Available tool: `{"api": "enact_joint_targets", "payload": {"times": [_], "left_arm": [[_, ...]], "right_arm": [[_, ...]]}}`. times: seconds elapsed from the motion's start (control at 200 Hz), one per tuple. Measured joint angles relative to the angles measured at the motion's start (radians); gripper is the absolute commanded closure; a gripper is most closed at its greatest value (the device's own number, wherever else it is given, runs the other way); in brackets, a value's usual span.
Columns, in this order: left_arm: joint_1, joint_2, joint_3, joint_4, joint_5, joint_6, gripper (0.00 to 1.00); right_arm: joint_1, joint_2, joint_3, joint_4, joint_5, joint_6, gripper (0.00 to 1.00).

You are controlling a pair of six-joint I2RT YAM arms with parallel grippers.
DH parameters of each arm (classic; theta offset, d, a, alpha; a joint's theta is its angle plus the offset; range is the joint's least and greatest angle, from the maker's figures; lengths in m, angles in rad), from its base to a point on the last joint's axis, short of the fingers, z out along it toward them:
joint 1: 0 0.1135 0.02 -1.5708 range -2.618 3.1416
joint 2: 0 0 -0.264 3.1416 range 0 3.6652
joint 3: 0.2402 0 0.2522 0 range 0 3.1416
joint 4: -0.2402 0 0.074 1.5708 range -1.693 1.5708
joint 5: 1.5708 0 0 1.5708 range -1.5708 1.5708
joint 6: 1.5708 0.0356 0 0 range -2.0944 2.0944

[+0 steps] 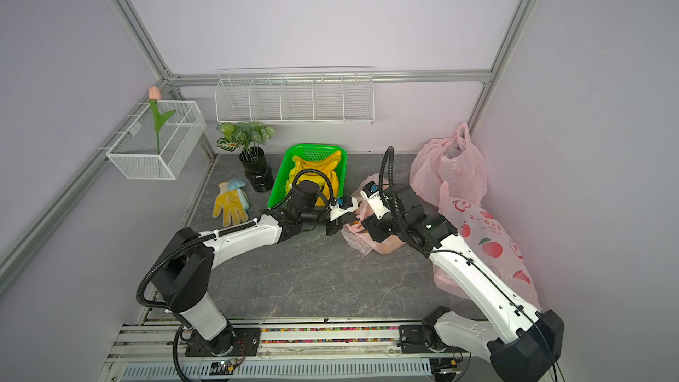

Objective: Place the banana into a plastic bag & tie a knot
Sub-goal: Cross the plastic bag at the center of the board.

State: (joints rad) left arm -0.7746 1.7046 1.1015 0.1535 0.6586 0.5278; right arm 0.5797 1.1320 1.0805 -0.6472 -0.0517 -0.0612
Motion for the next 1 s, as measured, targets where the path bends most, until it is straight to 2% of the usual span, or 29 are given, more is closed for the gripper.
{"api": "enact_joint_targets", "payload": {"times": [0.18,0.32,0.55,0.875,1.005], "left_arm": [[0.0,0.0,0.0,-0.002,0.011,0.004,1.0],[0.0,0.0,0.0,-0.006,0.011,0.003,1.0],[0.0,0.0,0.001,0.02,0.012,-0.004,1.0],[0.0,0.0,0.001,0.078,0.014,-0.04,1.0],[0.0,0.0,0.001,0.103,0.021,-0.058,1.0]], "right_arm": [[0.012,0.041,0.0,0.036,-0.04,-0.004,0.56],[0.012,0.086,0.0,0.031,-0.024,0.013,0.58],[0.012,-0.013,-0.071,0.038,-0.017,0.065,0.64],[0.012,-0.015,-0.149,0.077,-0.017,0.13,0.61],[0.012,-0.015,-0.174,0.158,-0.017,0.175,0.6]]}}
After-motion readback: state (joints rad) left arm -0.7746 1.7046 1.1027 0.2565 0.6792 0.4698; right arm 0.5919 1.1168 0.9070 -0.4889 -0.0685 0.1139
